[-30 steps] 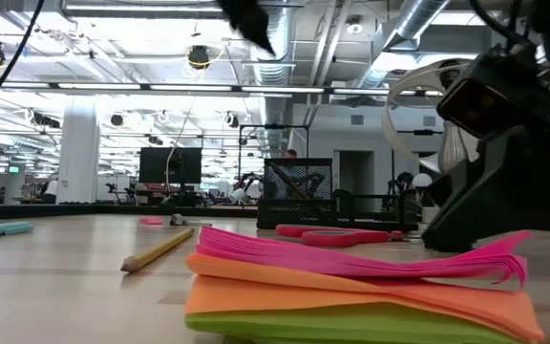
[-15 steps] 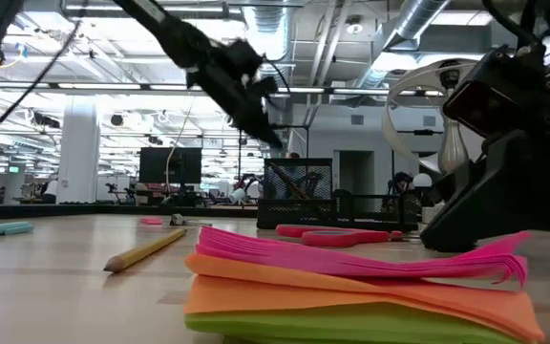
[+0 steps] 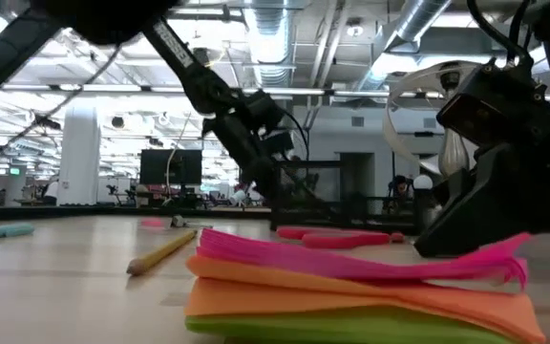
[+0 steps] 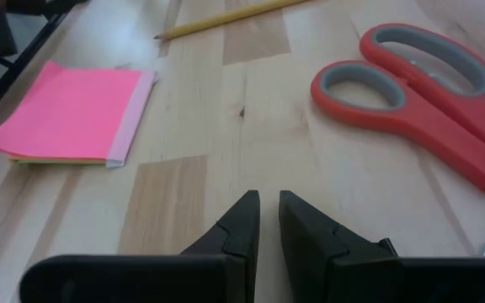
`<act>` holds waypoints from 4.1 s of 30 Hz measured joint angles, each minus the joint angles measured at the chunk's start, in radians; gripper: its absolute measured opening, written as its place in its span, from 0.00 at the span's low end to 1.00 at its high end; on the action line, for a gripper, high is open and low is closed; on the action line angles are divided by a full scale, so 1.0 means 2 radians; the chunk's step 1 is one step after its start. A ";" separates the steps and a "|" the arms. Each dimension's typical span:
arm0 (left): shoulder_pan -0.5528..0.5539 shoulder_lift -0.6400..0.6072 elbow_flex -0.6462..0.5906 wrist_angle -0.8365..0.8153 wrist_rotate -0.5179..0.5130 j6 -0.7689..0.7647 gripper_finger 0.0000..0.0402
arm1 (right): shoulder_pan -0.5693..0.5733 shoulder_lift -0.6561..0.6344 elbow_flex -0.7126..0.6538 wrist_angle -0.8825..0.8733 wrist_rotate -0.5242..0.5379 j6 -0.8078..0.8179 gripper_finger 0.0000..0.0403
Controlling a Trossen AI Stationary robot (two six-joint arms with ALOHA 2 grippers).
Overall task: Pick and place office supplies into organizer
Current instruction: Put the pink pen into the desk organizer
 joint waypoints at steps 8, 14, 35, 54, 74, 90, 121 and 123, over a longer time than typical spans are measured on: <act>0.006 0.003 0.000 0.038 0.044 -0.010 0.31 | 0.000 0.000 0.000 -0.001 0.000 0.000 0.11; 0.005 0.003 0.000 0.039 0.037 -0.035 0.31 | 0.000 0.000 0.000 -0.001 0.000 -0.001 0.11; 0.002 0.002 0.060 -0.063 0.141 -0.052 0.31 | 0.007 0.000 -0.001 -0.002 0.002 -0.014 0.11; -0.054 0.004 0.059 -0.135 0.164 -0.026 0.20 | 0.017 0.000 -0.001 -0.001 0.002 0.008 0.11; -0.062 0.002 0.059 -0.077 0.003 0.062 0.01 | 0.017 0.000 -0.001 -0.001 0.001 0.008 0.11; -0.054 0.002 0.103 -0.178 -0.188 0.167 0.25 | 0.005 0.000 -0.001 -0.001 0.006 0.005 0.11; -0.032 -0.012 0.217 -0.420 0.026 0.007 0.26 | -0.056 -0.207 -0.001 -0.187 -0.099 -0.092 0.10; -0.043 -0.012 0.217 -0.464 0.040 0.015 0.25 | -0.054 -0.277 -0.001 -0.256 -0.018 -0.120 0.09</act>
